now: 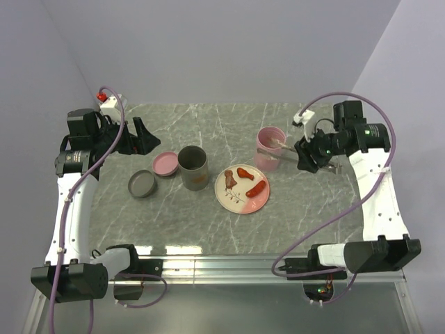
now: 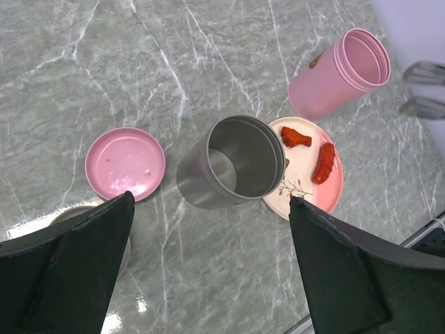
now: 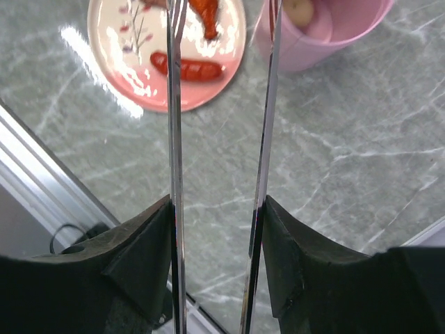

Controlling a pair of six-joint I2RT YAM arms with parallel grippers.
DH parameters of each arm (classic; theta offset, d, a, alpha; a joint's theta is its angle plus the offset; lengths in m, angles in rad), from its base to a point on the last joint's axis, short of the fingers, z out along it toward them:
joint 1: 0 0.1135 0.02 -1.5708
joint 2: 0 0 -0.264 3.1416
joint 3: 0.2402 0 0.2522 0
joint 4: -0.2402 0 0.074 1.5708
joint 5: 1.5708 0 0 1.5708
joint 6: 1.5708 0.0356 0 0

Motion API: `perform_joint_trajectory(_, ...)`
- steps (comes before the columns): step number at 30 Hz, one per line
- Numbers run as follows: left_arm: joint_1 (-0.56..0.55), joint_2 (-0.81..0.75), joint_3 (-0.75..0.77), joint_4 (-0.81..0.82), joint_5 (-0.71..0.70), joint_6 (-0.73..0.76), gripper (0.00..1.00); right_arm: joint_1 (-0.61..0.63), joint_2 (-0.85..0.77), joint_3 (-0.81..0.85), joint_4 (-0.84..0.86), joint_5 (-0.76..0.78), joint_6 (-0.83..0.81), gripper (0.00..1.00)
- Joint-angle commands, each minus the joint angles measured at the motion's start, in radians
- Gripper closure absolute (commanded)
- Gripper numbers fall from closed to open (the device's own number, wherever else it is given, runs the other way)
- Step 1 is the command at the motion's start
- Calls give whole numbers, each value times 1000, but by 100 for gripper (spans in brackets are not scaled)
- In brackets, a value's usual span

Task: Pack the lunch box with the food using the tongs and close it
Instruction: Place the fake food in the packing box, then pick up the fake food from the plate.

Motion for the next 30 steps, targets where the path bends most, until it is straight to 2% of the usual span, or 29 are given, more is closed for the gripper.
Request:
perform_joint_trajectory(1, 3, -12, 12, 19, 30, 6, 1, 38, -53, -66, -62, 40, -82, 44)
perform_joint_trajectory(4, 3, -17, 7, 22, 27, 4, 1, 79, -81, -152, -30, 100, -82, 44)
perform_joint_trajectory(12, 3, -23, -1, 20, 36, 7, 1, 295, -162, -322, 45, 227, -65, 44)
perform_joint_trajectory(30, 4, -17, 1, 16, 44, 9, 1, 418, -81, -418, 163, 433, -194, 45)
